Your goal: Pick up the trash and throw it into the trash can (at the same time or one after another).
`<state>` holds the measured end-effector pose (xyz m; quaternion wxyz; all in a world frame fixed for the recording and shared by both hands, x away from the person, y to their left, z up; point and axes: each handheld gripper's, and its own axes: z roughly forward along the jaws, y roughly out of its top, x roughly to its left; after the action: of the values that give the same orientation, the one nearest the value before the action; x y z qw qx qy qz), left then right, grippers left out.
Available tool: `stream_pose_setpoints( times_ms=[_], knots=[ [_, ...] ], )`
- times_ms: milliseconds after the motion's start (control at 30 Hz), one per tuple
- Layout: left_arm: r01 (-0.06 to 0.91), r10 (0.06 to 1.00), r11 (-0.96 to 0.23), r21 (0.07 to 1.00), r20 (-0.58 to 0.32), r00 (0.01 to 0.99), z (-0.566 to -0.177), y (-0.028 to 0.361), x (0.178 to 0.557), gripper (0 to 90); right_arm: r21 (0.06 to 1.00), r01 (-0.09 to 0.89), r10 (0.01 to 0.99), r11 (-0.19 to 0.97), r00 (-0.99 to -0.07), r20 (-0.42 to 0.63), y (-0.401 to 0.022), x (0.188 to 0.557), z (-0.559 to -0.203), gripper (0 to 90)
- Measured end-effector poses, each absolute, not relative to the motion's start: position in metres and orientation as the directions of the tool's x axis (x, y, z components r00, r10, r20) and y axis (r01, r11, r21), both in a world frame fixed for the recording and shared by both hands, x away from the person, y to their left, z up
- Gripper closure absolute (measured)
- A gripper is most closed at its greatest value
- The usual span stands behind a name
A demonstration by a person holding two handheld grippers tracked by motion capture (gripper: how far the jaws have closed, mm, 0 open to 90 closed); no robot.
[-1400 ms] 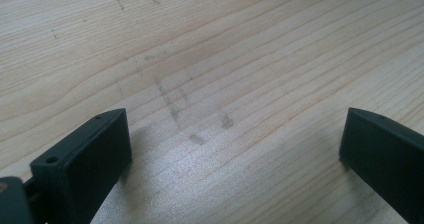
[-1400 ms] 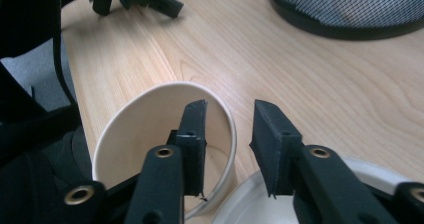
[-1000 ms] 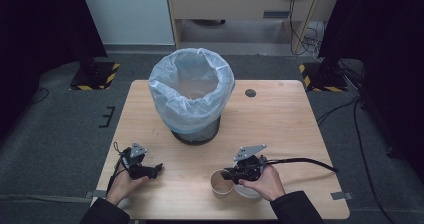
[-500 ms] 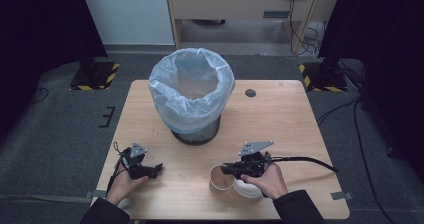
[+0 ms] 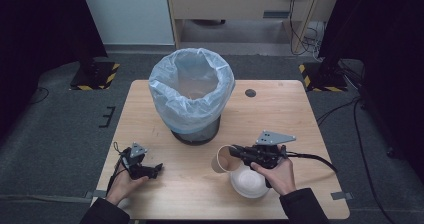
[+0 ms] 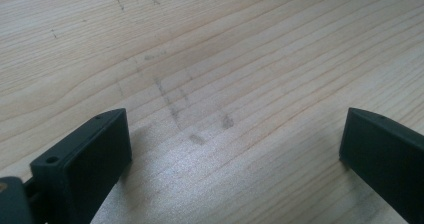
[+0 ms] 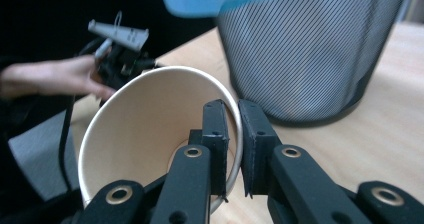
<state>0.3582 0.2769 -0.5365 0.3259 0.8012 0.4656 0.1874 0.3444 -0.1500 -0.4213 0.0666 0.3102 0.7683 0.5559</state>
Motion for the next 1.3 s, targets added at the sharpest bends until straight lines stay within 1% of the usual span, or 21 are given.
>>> stream_pose_setpoints(
  times_ms=[167, 400, 1300],
  knots=[
    [0.624, 0.868, -0.354, 0.697, -0.003, 0.496, -0.536, 0.277, 0.358, 0.0, 0.919, 0.37, 0.579, 0.134, -0.782, 0.231, -0.159, 0.344, -0.411, 83.2],
    [0.624, 0.868, -0.354, 0.697, -0.004, 0.496, -0.536, 0.277, 0.358, 0.0, 0.938, 0.336, 0.604, 0.083, -0.766, 0.221, -0.168, 0.344, -0.402, 83.3],
    [0.624, 0.868, -0.354, 0.697, -0.003, 0.496, -0.536, 0.277, 0.358, 0.0, 0.97, 0.218, 0.658, -0.113, -0.715, 0.237, -0.197, 0.346, -0.368, 83.3]
  ],
)
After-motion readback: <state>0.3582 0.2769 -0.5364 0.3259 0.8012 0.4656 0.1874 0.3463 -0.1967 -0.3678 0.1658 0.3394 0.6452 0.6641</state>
